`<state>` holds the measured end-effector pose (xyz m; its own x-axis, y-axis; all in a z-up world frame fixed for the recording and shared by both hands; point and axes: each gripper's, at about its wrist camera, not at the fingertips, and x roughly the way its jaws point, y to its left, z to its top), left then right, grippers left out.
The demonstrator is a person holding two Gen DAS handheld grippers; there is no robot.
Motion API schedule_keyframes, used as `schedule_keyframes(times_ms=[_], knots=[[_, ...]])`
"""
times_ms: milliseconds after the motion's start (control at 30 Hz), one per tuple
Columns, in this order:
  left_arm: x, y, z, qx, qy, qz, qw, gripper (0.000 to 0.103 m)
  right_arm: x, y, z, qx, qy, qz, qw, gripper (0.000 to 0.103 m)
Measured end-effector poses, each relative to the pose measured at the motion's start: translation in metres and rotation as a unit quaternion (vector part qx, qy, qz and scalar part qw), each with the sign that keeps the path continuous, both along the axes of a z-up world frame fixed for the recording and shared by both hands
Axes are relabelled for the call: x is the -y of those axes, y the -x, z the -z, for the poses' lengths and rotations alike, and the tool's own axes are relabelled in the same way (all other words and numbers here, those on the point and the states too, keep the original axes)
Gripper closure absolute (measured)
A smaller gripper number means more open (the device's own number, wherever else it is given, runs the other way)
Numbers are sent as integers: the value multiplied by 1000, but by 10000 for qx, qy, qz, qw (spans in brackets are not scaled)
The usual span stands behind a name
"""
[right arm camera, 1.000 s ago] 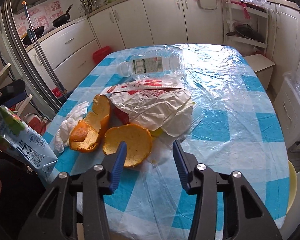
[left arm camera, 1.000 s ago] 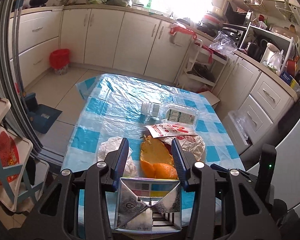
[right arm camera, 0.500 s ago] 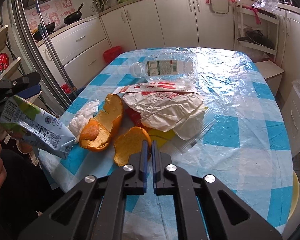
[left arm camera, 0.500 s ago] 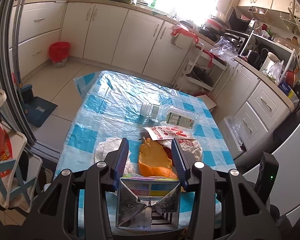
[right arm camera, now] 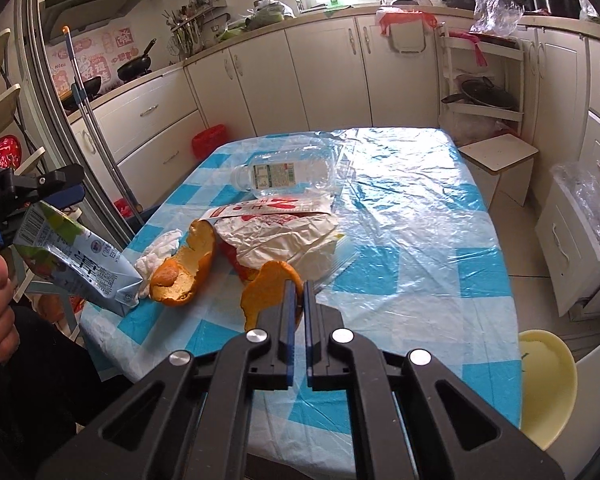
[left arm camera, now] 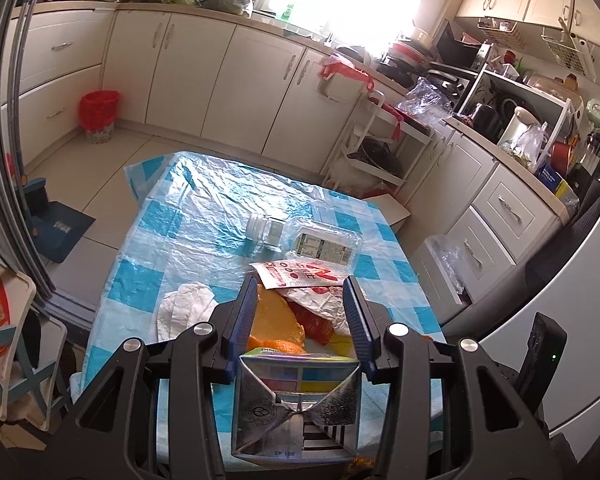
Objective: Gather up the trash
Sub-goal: 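Lift the juice carton with the left gripper while the right gripper grasps an orange peel, then drop the carton and orange peel into the yellow bucket with both grippers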
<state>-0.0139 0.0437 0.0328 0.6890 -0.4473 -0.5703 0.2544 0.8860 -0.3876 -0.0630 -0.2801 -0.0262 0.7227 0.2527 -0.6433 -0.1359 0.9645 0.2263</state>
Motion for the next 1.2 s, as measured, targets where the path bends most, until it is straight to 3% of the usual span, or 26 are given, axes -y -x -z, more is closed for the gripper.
schedule_keyframes(times_ms=[300,500,767,900,967,1067,1133,1200], knots=[[47,9,-12,87,-85,446,9989,62,71,34,-16,272,-69,902,9955,98],[101,13,-14,75,-151,898,9958,62,116,50,-21,109,390,1481,9882,98],[204,23,-20,105,-160,1670,9858,62,179,31,26,-1304,1078,1673,9713,98],[262,28,-18,100,-172,2024,9791,62,213,16,62,-2184,852,1655,9579,96],[291,30,-13,59,-171,2181,9758,62,231,18,70,-2347,599,1871,9520,93],[334,32,0,-48,-180,2389,9709,62,256,29,54,-1943,11,2359,9521,70],[359,33,14,-143,-207,2486,9683,62,268,42,32,-1350,-224,2702,9530,65],[384,34,32,-267,-239,2558,9661,62,276,56,7,-649,-491,2928,9527,50]])
